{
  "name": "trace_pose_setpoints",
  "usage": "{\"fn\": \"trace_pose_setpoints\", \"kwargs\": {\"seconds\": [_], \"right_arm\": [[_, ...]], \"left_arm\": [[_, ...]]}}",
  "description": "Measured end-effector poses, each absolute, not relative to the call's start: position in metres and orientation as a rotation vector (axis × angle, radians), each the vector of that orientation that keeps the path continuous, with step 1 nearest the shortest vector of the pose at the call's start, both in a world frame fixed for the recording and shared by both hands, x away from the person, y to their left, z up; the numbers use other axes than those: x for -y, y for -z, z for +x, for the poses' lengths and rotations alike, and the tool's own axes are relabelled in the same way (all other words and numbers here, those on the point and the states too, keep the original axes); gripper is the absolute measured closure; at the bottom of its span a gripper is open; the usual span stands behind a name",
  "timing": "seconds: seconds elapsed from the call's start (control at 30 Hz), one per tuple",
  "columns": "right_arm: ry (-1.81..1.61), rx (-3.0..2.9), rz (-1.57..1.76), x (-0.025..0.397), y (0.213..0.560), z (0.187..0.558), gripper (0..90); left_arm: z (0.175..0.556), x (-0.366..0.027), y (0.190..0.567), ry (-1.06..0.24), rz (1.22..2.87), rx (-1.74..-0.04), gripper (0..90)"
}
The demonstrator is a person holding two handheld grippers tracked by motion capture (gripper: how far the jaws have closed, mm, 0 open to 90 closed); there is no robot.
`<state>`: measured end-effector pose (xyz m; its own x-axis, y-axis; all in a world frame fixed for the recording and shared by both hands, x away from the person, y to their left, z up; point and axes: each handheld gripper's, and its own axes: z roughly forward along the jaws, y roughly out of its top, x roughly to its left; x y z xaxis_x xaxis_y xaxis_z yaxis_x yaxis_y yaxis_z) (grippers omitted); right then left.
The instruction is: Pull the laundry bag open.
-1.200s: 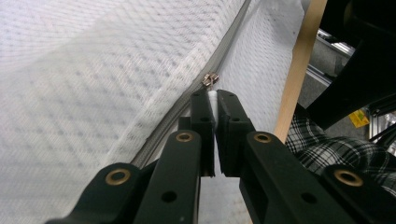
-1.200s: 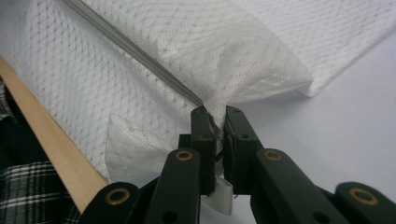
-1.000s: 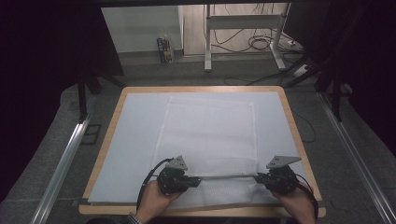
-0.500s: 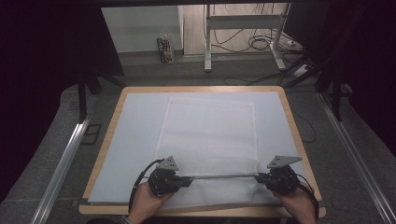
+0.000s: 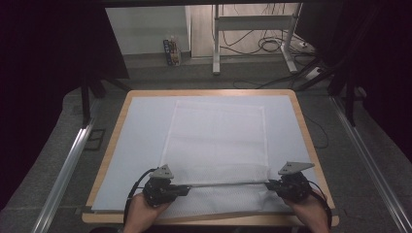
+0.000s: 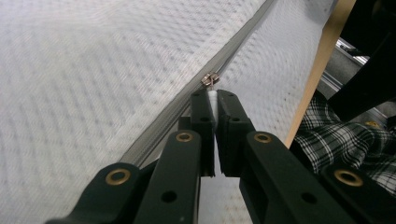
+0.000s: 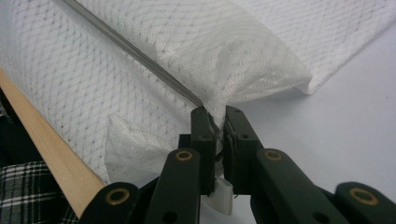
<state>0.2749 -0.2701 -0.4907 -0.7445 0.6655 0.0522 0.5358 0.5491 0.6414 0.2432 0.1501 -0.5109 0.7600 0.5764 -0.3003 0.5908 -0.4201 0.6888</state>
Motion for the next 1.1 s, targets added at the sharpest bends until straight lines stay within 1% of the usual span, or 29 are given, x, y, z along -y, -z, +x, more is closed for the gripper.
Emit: {"fn": "trace_pose_setpoints", "kwargs": {"seconds": [0.17,1.1], "right_arm": [[-0.955,-2.585,1.014,0.269,0.491,0.275,83.1],[-0.941,-2.570,1.045,0.277,0.491,0.276,83.1]], "left_arm": [[0.240,-0.156,0.513,0.003,2.134,-0.892,87.3],[0.225,-0.205,0.519,-0.037,2.072,-1.038,87.3]]}}
